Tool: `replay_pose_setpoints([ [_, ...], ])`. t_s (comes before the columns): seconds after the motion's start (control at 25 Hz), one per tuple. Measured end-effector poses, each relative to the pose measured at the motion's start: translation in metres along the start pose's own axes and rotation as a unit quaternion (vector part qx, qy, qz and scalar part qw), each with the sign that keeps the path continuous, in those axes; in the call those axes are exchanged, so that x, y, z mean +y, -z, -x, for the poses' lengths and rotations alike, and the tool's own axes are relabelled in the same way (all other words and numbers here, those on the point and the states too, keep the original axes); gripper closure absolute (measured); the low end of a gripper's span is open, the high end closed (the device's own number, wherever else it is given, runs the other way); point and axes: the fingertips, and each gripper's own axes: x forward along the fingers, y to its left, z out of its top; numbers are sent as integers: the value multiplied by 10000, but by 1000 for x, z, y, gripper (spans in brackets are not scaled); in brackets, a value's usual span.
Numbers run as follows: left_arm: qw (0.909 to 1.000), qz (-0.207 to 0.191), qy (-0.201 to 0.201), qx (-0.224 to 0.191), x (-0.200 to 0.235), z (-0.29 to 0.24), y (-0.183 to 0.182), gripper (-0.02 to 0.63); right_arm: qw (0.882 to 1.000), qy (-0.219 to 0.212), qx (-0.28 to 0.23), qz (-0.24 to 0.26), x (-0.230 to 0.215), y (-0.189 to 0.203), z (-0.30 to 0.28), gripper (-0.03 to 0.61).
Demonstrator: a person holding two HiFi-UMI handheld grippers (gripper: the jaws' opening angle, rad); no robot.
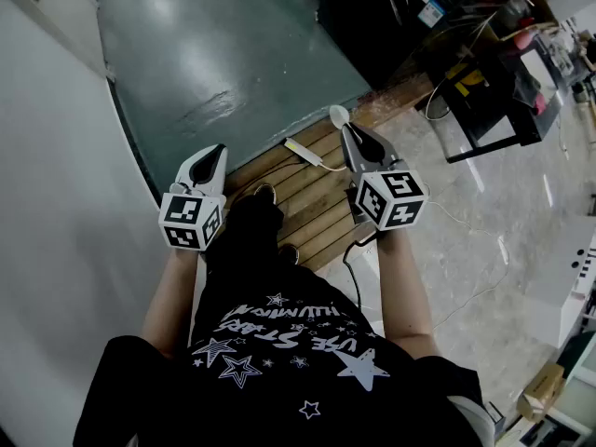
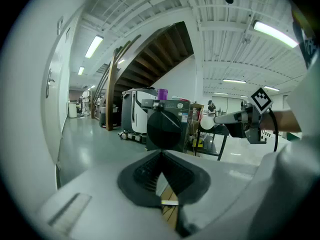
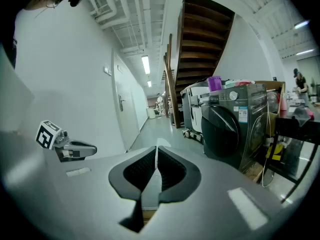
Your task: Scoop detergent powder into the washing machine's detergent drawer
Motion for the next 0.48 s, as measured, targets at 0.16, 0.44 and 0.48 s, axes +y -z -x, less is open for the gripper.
replay_pose_setpoints([
  [0.16,10000,-8,-58,-31,-4,10,-1,614,10000,-22,-1,-51,7,4,11,543],
  [0.44,9992,281,-185,215,-7,37,28,614,9997,-135,181,-87,23,24,21,543],
  [0.48,9991,299,-209,237,-7,39,31,614,9997,-142,189,-105,25,27,22,543],
])
